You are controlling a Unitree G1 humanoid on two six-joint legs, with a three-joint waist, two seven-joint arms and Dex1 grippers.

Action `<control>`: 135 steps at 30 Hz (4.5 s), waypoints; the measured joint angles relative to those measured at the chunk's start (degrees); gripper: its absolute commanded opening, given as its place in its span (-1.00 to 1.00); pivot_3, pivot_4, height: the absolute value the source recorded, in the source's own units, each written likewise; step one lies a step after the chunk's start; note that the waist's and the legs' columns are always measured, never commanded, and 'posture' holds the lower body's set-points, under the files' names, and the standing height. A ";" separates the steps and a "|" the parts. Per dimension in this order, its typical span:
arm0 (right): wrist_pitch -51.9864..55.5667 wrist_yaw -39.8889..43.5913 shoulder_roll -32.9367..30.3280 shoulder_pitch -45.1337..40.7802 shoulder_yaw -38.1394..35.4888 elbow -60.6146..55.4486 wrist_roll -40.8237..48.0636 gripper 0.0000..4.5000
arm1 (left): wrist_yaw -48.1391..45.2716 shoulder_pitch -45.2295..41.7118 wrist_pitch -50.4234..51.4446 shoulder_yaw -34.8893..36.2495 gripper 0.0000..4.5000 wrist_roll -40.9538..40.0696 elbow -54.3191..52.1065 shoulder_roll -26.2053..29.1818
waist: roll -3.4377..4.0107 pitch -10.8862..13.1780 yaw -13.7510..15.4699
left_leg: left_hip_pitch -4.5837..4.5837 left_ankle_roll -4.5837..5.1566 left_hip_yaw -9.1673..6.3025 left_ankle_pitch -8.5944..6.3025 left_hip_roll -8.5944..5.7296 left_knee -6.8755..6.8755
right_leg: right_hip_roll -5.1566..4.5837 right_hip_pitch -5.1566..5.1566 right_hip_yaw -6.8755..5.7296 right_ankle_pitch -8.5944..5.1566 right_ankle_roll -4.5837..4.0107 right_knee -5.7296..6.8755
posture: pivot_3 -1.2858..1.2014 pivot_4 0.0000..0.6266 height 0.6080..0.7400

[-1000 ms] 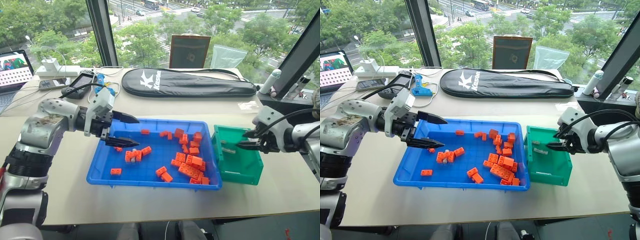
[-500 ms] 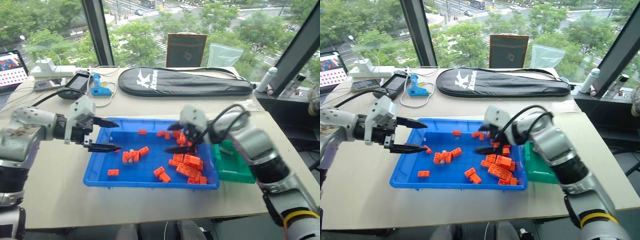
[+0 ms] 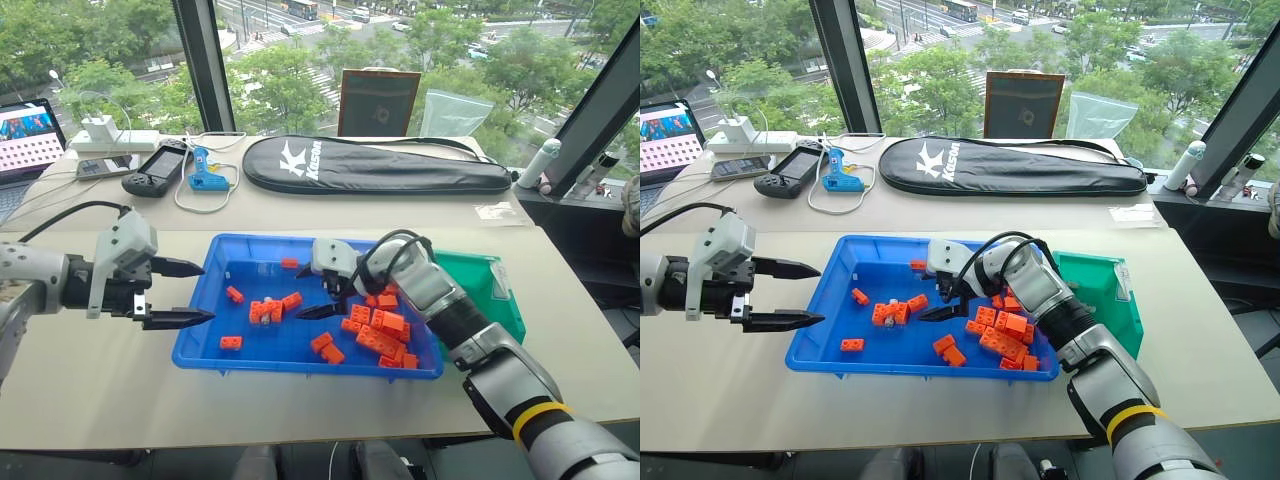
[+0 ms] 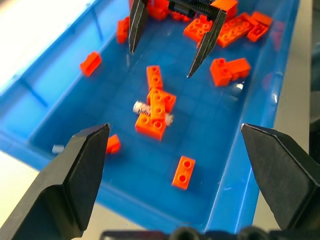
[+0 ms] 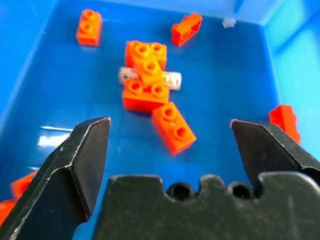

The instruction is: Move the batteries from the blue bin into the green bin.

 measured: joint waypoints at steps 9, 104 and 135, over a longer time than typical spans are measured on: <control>-2.20 0.85 4.20 -1.42 -0.61 7.91 -0.67 0.33 | 1.90 0.70 0.07 1.30 1.00 -0.63 -1.55 0.02 | 0.01 0.01 -0.20 | 0.04 -0.05 0.00 0.03 0.00 -0.05 | 0.00 0.00 0.00 0.01 -0.01 0.04 | 0.03 -0.52 1.00; 19.99 -3.07 3.21 4.35 -4.35 -18.41 1.78 0.76 | -2.54 -7.49 -8.92 -10.75 1.00 3.75 6.85 0.04 | 0.03 0.04 -1.20 | 0.07 -0.08 -0.03 0.05 0.02 -0.07 | 0.05 -0.04 0.01 -0.02 -0.04 0.17 | 0.03 -0.52 1.00; 15.56 -7.93 12.54 -0.28 -3.61 -3.58 -1.13 0.11 | -1.37 -4.80 -7.68 -8.09 1.00 3.28 4.38 0.75 | 0.06 0.06 -1.20 | 0.07 -0.09 -0.04 0.05 0.02 -0.10 | 0.04 -0.06 0.00 -0.02 -0.04 0.21 | 0.03 -0.52 1.00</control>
